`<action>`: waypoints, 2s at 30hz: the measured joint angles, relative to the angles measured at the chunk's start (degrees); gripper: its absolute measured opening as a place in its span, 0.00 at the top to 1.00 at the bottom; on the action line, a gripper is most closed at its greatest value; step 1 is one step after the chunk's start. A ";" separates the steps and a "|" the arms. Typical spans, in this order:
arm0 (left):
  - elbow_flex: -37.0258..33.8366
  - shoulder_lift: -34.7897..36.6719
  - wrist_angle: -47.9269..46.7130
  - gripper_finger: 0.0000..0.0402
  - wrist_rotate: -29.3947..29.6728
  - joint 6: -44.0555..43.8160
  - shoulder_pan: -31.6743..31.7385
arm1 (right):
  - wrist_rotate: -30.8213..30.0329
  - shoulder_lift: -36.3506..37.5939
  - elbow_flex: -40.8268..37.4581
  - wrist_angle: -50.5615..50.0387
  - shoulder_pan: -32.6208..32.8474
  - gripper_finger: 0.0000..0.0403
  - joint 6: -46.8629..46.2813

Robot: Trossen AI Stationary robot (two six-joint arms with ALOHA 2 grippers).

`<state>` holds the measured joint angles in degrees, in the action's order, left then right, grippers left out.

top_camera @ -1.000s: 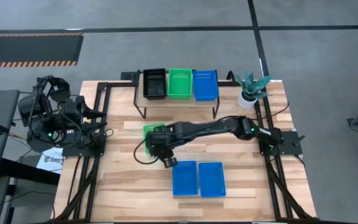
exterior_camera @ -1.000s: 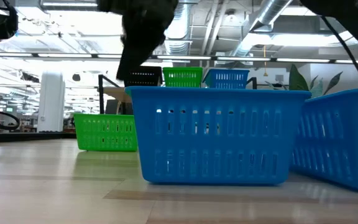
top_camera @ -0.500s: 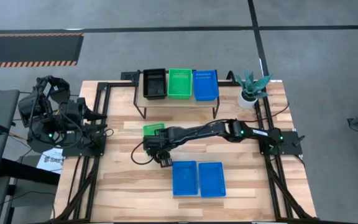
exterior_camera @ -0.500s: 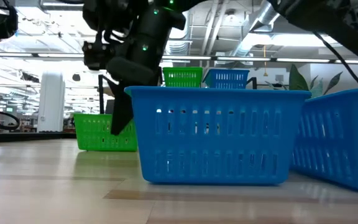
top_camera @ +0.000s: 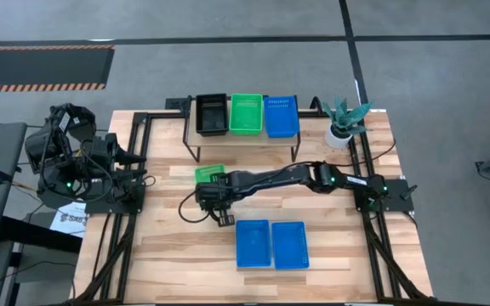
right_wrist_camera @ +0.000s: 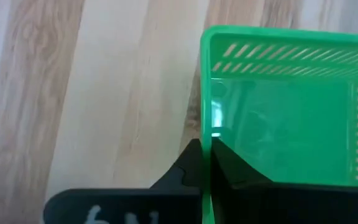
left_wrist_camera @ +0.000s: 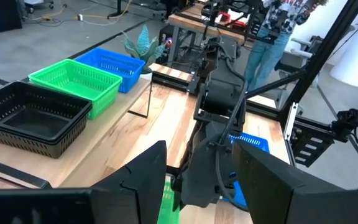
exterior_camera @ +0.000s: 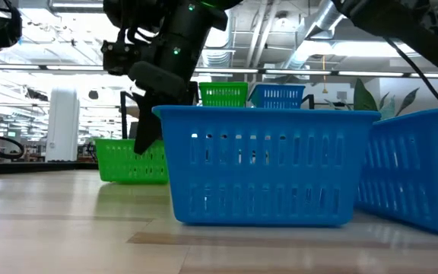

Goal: Stack baskets on shelf by color
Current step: Stack the green bin on the green bin on the shelf

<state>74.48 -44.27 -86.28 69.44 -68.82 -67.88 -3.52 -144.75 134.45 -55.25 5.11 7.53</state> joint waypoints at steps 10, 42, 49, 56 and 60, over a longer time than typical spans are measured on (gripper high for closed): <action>0.00 0.00 -0.02 0.57 0.04 0.65 0.00 | 4.87 9.26 0.46 -4.58 3.69 0.99 3.82; 0.00 0.00 -0.60 0.57 0.40 1.11 0.00 | -17.53 26.97 -1.13 -12.76 -19.32 0.99 10.57; 0.00 0.02 -1.51 0.57 0.38 1.11 0.00 | -17.16 23.72 -1.03 -14.18 -20.27 0.98 12.41; 0.00 0.02 -1.53 0.57 0.25 1.11 -0.01 | -15.88 23.08 -1.09 -16.71 -20.61 0.98 14.68; 0.00 0.02 -1.53 0.57 0.25 1.11 0.00 | -15.66 23.08 -1.09 -16.59 -20.58 0.98 14.94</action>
<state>74.48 -44.25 -87.81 69.69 -67.70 -67.88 -19.19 -121.67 133.36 -71.85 -15.47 22.47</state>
